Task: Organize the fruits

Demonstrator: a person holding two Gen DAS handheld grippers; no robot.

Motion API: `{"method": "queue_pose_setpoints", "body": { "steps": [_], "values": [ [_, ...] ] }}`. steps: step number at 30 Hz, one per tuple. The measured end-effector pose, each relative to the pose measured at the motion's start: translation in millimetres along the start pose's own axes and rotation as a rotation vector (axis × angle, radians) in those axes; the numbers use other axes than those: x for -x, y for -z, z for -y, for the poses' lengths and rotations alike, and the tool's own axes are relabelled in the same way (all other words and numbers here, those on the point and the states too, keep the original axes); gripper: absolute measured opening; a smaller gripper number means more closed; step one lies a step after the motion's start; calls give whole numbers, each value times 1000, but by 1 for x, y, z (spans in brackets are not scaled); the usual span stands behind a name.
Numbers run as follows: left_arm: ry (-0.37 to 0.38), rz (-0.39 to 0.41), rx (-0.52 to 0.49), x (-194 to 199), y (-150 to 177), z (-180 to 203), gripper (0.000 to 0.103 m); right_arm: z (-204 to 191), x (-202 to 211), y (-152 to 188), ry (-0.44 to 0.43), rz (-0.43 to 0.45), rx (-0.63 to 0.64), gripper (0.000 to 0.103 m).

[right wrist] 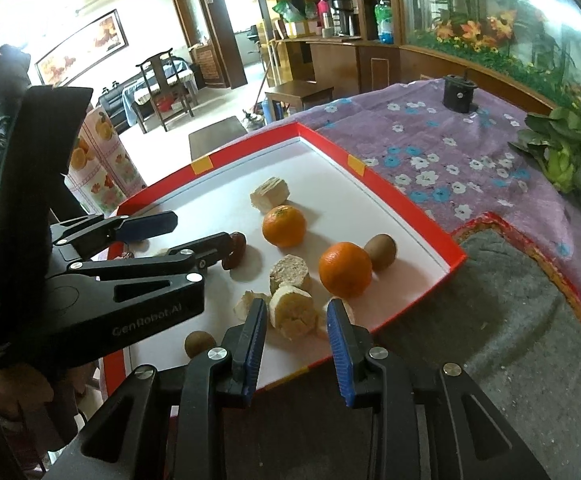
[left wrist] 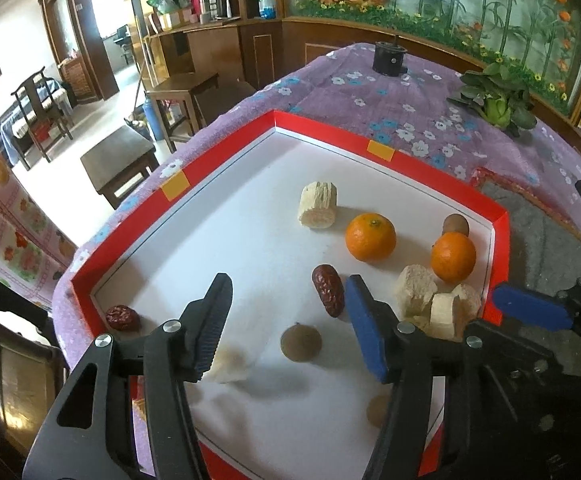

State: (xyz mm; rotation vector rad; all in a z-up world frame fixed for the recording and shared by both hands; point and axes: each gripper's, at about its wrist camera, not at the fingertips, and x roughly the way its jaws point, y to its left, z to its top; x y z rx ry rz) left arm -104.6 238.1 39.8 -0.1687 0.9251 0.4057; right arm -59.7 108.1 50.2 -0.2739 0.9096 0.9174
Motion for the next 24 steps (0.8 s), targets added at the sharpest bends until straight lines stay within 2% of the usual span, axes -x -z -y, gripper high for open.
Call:
{"method": "queue_pose_setpoints", "body": {
  "steps": [5,8,16,18,24],
  "values": [
    [-10,18,-4,9,6,7,61,2,14,8,35,35,-12,31],
    [-1,32,-8,16,11,13,61,2,21,14,61,55,-15,37],
    [13,54,4,30,22,25,62,4,32,30,87,84,-35,42],
    [17,50,2,32,24,28,73,5,33,34,101,87,-41,44],
    [33,53,-4,37,29,38,73,9,38,43,109,89,-52,44]
  ]
}}
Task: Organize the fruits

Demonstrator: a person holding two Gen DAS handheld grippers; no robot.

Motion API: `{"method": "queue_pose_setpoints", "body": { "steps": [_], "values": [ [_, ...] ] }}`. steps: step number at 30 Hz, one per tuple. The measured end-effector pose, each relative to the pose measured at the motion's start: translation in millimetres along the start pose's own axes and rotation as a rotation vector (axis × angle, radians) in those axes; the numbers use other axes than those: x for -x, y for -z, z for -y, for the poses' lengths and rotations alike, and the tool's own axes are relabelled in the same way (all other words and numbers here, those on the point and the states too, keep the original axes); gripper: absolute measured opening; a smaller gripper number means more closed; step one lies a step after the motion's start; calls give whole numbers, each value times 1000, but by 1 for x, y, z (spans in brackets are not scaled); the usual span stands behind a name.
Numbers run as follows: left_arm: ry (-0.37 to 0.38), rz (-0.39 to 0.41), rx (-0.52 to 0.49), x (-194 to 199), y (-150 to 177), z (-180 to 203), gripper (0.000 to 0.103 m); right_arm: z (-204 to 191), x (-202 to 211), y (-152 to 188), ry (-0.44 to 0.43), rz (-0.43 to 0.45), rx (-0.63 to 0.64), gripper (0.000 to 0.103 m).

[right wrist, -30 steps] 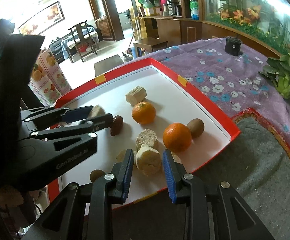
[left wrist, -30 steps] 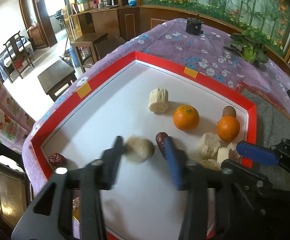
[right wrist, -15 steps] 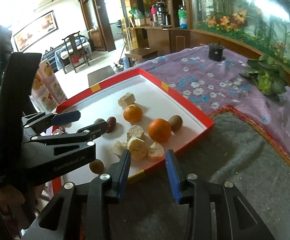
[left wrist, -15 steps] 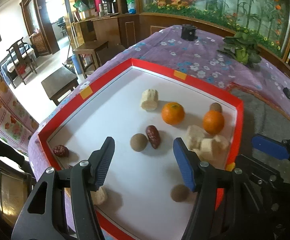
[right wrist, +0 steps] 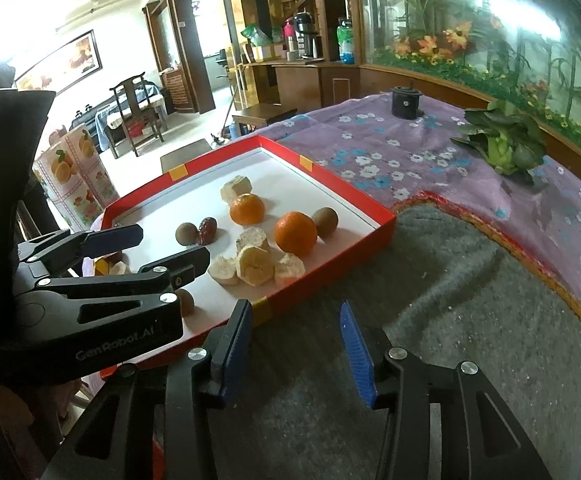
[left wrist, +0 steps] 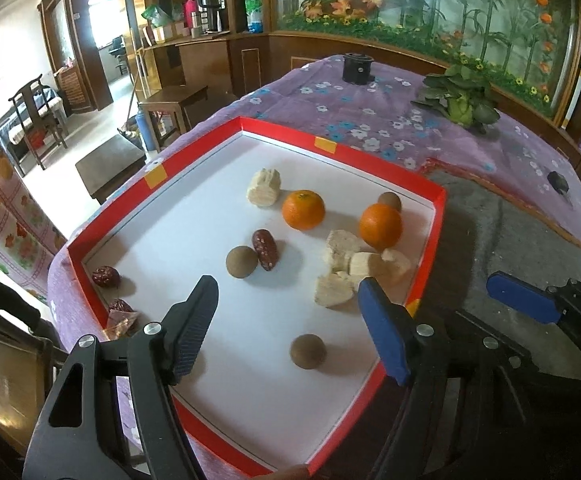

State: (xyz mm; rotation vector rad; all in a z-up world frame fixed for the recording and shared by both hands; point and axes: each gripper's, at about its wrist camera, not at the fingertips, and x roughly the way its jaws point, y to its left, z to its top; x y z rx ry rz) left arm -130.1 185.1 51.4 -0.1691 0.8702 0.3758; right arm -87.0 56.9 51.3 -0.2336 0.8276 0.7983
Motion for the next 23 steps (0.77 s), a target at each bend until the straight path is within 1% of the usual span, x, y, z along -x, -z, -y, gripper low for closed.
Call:
{"method": "queue_pose_setpoints", "body": {
  "steps": [8,13,17,20,23],
  "values": [
    [-11,9,0,4,0,6,73,6,2,4,-13,-5,-15,45],
    [-24,4,7,3,0,6,73,7,1,5,-21,-8,-16,45],
    [-22,1,17,3,1,5,73,7,2,6,-26,-4,-16,45],
    [-43,16,6,5,1,7,73,9,3,6,-25,-4,-19,45],
    [-38,14,-2,6,1,11,73,14,6,7,-22,-1,-33,45]
  ]
}}
